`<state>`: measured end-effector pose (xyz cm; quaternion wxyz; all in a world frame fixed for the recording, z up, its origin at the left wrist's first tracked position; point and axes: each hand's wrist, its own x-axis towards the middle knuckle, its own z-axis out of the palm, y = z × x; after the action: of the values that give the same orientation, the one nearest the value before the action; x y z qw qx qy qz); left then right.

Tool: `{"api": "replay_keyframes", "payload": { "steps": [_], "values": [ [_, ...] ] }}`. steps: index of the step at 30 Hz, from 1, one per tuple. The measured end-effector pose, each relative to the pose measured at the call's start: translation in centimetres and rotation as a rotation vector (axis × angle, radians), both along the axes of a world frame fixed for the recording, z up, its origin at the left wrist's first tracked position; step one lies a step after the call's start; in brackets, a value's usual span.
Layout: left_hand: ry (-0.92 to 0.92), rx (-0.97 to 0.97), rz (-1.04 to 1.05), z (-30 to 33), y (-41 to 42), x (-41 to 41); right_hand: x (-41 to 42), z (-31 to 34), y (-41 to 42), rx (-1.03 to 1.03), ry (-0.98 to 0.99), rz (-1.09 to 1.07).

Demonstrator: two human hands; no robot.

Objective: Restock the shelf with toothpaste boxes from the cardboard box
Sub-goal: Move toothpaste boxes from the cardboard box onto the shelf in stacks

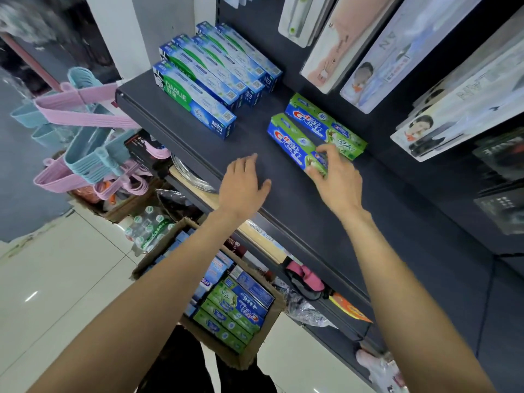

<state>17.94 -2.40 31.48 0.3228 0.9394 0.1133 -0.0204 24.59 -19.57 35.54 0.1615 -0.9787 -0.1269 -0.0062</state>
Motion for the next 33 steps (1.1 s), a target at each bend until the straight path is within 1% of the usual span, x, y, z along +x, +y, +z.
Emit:
{"api": "replay_keyframes", "payload": {
  "steps": [1, 3, 5, 7, 9, 11, 14, 15, 16, 18, 20, 21, 23, 24, 25, 26, 27, 30, 33],
  "values": [
    [0.015, 0.13, -0.071, -0.6, 0.5, -0.4, 1.9, -0.7, 0.1, -0.056, -0.077, 0.026],
    [0.045, 0.278, -0.172, -1.8, 1.1, -1.1, 5.2, -2.3, 0.2, -0.174, -0.21, 0.04],
    [0.041, 0.337, -0.227, -2.4, 1.5, -1.4, 7.3, -3.6, 0.2, -0.245, -0.308, -0.039],
    [0.026, 0.332, -0.249, -2.5, 2.0, -1.2, 7.4, -4.4, 0.6, -0.217, -0.32, -0.145],
    [-0.027, 0.25, -0.25, -2.4, 2.3, -1.1, 5.0, -4.8, 1.4, -0.103, -0.349, -0.19],
    [-0.174, 0.126, -0.187, -2.1, 2.8, -1.9, 0.3, -4.7, 2.4, 0.061, -0.375, -0.15],
    [-0.458, -0.05, -0.066, -1.2, 4.1, -4.9, -9.4, -4.1, 3.7, 0.295, -0.263, -0.05],
    [-0.5, -0.106, -0.049, -0.9, 4.6, -6.5, -12.5, -4.0, 3.8, 0.332, -0.211, -0.03],
    [-0.504, -0.163, -0.038, -0.9, 5.3, -8.1, -15.3, -4.0, 4.0, 0.343, -0.153, -0.011],
    [-0.434, -0.248, -0.03, -1.8, 6.9, -11.7, -19.5, -4.7, 3.8, 0.297, 0.02, 0.026],
    [-0.298, -0.256, -0.086, -3.5, 8.7, -14.8, -21.9, -6.4, 3.3, 0.185, 0.262, 0.042],
    [-0.181, -0.241, -0.143, -4.8, 9.6, -16.1, -22.6, -7.8, 2.9, 0.12, 0.39, 0.048],
    [0.164, -0.142, -0.262, -7.9, 11.1, -18.1, -23.6, -10.9, 2.3, 0.043, 0.583, 0.04],
    [0.326, -0.06, -0.296, -9.9, 11.7, -18.9, -23.9, -12.7, 2.0, 0.033, 0.637, 0.026],
    [0.445, -0.002, -0.298, -11.9, 12.2, -19.7, -24.1, -14.6, 1.7, 0.023, 0.674, 0.008],
    [0.51, 0.009, -0.279, -13.9, 12.5, -20.3, -24.3, -16.6, 1.6, -0.001, 0.713, -0.013],
    [0.534, -0.012, -0.246, -15.9, 12.7, -20.8, -24.5, -18.7, 1.5, -0.038, 0.751, -0.029],
    [0.514, -0.074, -0.16, -21.1, 12.7, -21.1, -25.0, -24.9, 1.3, -0.163, 0.838, -0.008],
    [0.458, 0.037, -0.233, -26.0, 12.0, -19.9, -24.9, -30.5, 1.5, -0.269, 0.841, 0.02]
  ]
}}
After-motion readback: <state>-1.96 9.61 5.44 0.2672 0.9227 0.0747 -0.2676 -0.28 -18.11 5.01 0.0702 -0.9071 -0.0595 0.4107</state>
